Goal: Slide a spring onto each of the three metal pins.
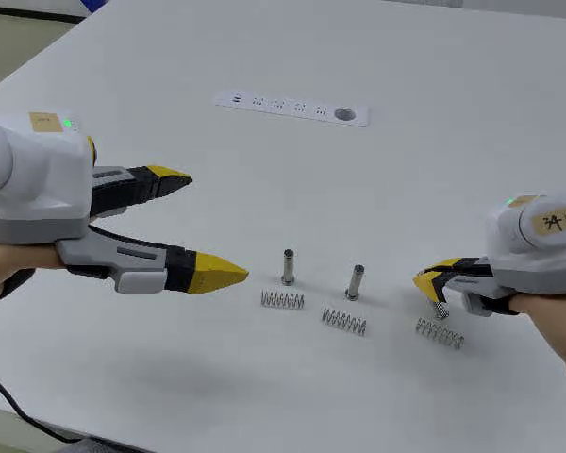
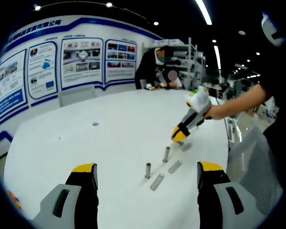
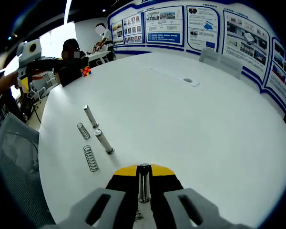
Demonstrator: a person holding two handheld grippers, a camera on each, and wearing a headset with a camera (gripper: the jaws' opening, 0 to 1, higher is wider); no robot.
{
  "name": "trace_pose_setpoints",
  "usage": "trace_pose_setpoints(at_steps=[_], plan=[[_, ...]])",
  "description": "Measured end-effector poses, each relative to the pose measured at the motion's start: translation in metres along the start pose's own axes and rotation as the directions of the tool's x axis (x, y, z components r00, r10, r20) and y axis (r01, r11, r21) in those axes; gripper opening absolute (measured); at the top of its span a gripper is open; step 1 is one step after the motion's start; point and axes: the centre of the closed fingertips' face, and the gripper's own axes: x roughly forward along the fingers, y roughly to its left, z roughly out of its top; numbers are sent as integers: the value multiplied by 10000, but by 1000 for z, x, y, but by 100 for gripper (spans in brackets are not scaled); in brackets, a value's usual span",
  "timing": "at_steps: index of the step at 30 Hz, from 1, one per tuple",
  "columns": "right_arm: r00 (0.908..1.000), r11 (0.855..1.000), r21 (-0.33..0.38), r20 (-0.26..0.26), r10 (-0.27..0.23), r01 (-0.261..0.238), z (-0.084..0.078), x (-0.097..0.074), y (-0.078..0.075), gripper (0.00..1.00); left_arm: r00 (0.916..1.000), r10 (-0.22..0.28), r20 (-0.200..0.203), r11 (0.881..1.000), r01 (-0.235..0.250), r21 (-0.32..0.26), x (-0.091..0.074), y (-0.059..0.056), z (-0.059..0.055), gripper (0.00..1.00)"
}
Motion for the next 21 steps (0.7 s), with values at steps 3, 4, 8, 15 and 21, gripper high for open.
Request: trace_pose_setpoints(at_steps=[3,4,8,15,21], plan=[[10000,10000,-74,82,-11,12,0,-2,0,9,10000,58,51,10000,-58,-17,-2,0,1,88],[9999,10000,-72,119,-28,28,0,-3,0,9,9999,94,39,10000,-94,-17,-3,1,1,88],[9989,10000,-68,462,-3,6,2,-8,0,9,9999,146,-1,9999,-146,-3,-4,0,-1,88],[9975,9998,-179,713,-2,15,2,-16,3,9,9998,181,38,9998,-181,13,-5,-2,0,88],[9956,9998,-191,934,-47,65,1,-20,4,9,9997,211,137,9998,-211,10,-6,-3,4,88]])
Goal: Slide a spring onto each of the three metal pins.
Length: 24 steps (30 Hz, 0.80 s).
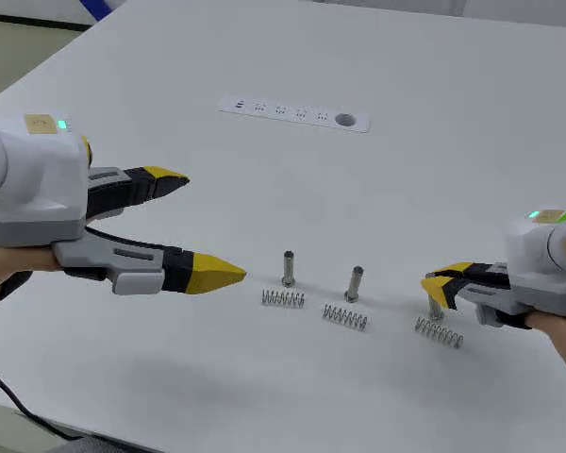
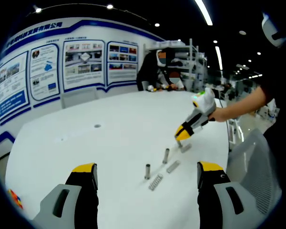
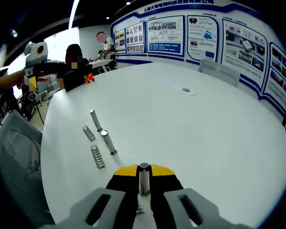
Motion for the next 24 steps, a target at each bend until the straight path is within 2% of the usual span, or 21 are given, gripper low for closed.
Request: trace_pose_setpoints(at_steps=[5,8,12,13,17,20,24], plan=[[9996,10000,-10,281,-68,69,0,-2,-2,9,10000,29,0,10000,-29,25,-1,-1,0,88],[9985,9995,309,552,-27,10,-1,-6,-2,9,10000,34,13,10000,-34,20,-2,-2,1,88],[9983,9999,105,584,-52,46,-1,-9,0,9,10000,54,-28,10000,-54,31,-3,-3,0,88],[9973,9999,-104,725,-67,74,0,-9,1,9,10000,71,-7,10000,-71,25,-3,-3,0,88],[9958,9999,-101,914,-61,71,-1,-11,1,9,10000,65,13,10000,-65,9,-3,-4,1,88],[9956,10000,-22,936,0,2,0,-12,0,9,10000,71,-30,10000,-71,38,-3,-4,0,88],[9943,9996,-155,1038,237,-222,-1,-13,8,9,10000,91,11,10000,-91,31,-3,-4,2,88]])
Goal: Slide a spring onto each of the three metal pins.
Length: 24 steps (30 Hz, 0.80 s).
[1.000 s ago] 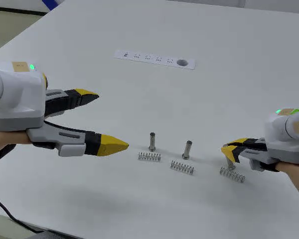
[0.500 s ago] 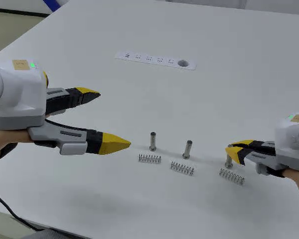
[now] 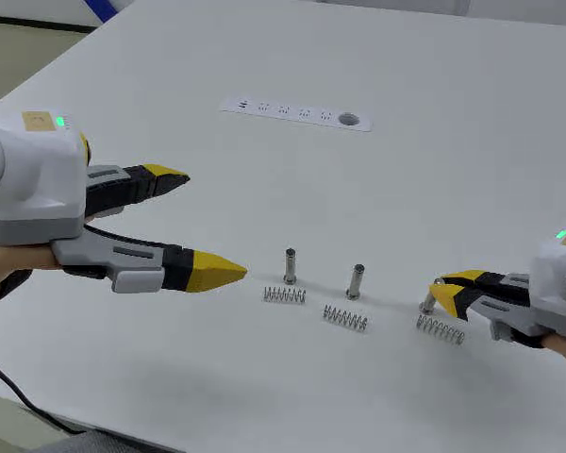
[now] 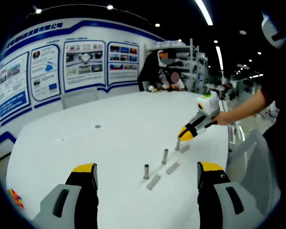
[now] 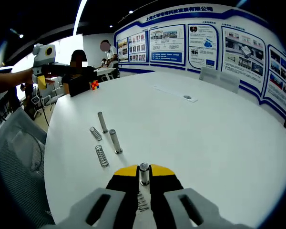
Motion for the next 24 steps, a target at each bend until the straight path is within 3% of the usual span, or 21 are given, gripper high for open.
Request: trace_pose_setpoints(at_steps=[3,11,14,16,20,24], plan=[[10000,9995,-319,-8,20,-20,1,1,2,9,10000,-44,-58,10000,45,48,0,-1,0,88],[10000,9993,-380,-67,-35,33,0,0,-1,10,9999,-13,-105,10000,14,40,-1,-1,-2,88],[10000,10000,-65,-67,-13,12,-1,-1,-2,19,9999,-66,-133,10000,66,4,-1,-3,-3,88],[9999,9999,-145,-131,-59,57,-3,-1,-4,20,9999,-77,-154,10000,78,10,-1,-3,-4,88],[9999,10000,36,73,80,-80,2,-7,-6,22,9997,-120,-203,9999,121,18,0,-4,-5,88],[9990,9987,-239,1,451,-450,0,-12,-10,26,9996,-193,-228,9998,194,21,2,-5,-5,88]])
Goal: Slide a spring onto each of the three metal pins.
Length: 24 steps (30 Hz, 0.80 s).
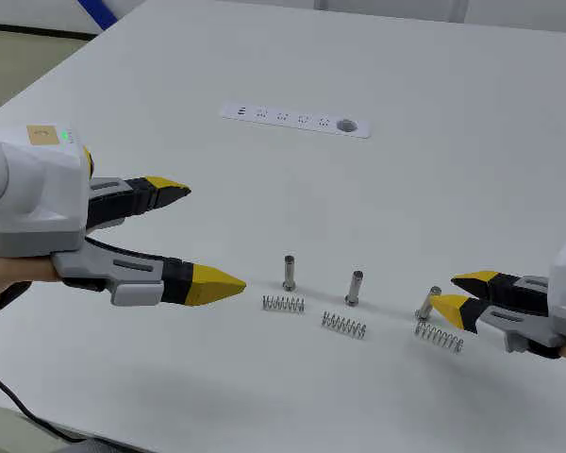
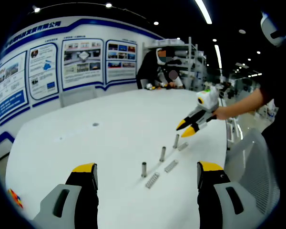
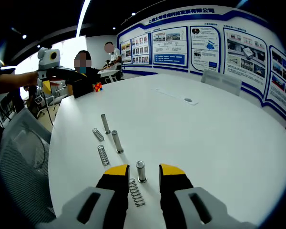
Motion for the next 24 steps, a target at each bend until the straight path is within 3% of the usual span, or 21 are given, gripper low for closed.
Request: trace_pose_setpoints(at_steps=[4,6,8,15,24], plan=[[9972,9974,-457,-514,535,-559,-15,-3,6,27,10000,-19,61,10000,20,-51,2,1,1,88],[9964,9969,-558,-674,519,-557,-23,-2,9,26,10000,-15,84,9999,16,-104,4,2,1,88],[9950,9955,-466,-588,802,-830,-28,3,15,26,9999,-28,99,9999,29,-152,8,2,2,88],[9923,9890,-939,-585,1095,-1147,-45,15,23,24,9999,-173,7,9998,173,-115,15,0,4,88],[9882,9853,-971,-761,1332,-1403,-61,21,22,20,9999,-84,-129,9998,82,-164,14,6,2,88]])
